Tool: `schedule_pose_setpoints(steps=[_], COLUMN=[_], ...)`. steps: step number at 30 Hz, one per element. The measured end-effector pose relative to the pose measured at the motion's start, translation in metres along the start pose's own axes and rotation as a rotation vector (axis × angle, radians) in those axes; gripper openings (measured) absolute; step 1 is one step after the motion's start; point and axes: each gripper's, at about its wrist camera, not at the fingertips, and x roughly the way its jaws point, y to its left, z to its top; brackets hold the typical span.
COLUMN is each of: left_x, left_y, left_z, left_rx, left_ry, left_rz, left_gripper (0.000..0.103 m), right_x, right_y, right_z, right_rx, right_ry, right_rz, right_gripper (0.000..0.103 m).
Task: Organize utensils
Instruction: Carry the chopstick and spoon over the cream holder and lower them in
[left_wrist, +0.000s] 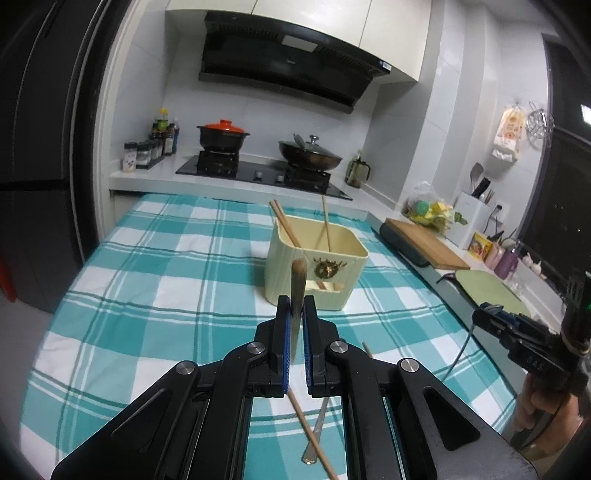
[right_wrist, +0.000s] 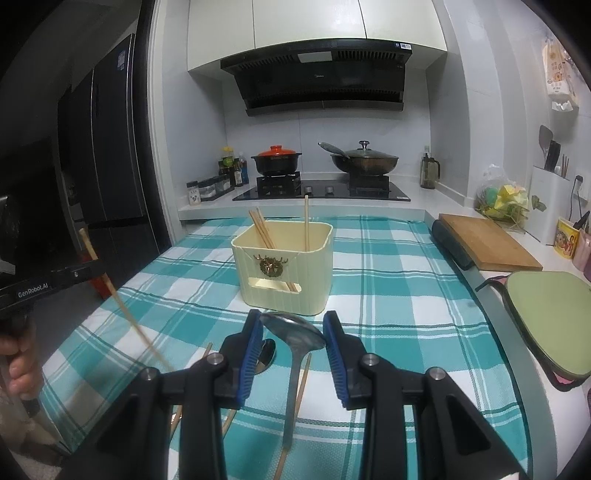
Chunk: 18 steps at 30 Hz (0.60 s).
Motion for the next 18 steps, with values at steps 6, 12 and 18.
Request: schedule_pose_setpoints(steps=[6, 12, 18], left_x=[0.0, 0.003, 0.002], left_y=[0.001, -0.002, -0.009], left_z=[0.002, 0.003, 0.021], left_rx=[-0.002, 0.011, 0.045], left_ry=[-0.004, 0.009, 0.008], left_rz=[0.008, 0.006, -0.007], left_gripper=[0.004, 0.004, 0.004], right_x=[-0.001, -0.001, 0.0], right_y=[0.001, 0.001, 0.0], right_z=[0.002, 0.005, 0.018], right_rx=[-0.003, -0.005, -0.018], right_ry=[-0.006, -0.007, -0.014], right_rz=[0.002, 0.004, 0.012], right_gripper=[0.034, 0.034, 0.034])
